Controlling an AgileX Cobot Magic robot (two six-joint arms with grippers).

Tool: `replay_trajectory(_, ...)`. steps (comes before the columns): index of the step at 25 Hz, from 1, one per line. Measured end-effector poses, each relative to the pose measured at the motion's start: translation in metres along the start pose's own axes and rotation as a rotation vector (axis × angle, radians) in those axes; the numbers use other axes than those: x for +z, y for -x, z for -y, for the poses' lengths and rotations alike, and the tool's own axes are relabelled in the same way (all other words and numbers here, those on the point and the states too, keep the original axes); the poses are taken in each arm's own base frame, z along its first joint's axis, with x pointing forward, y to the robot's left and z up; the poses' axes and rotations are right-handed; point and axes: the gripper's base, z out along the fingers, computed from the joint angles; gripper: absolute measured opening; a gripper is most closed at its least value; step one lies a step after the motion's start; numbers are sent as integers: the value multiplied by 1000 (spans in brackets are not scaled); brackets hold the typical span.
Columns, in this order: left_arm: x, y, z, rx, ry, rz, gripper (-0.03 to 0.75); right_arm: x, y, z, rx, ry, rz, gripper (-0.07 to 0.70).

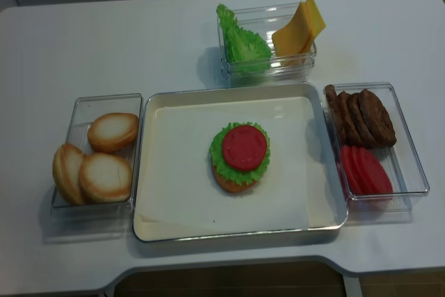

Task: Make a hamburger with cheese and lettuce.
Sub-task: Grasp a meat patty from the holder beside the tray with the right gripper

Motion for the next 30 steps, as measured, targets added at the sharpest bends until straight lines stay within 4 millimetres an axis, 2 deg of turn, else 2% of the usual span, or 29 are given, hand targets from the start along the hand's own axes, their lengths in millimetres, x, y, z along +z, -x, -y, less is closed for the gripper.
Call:
replay_trajectory(8,0,0,0,0,0,0,528,31,52,14,125,-5,-7,389)
replay_trajectory(14,0,0,0,0,0,0,528,67,91,20,203,62,-60,389)
replay_trajectory(25,0,0,0,0,0,0,528,129,174,39,221,109,-150,388)
replay_trajectory(30,0,0,0,0,0,0,528,161,195,45,237,132,-219,387)
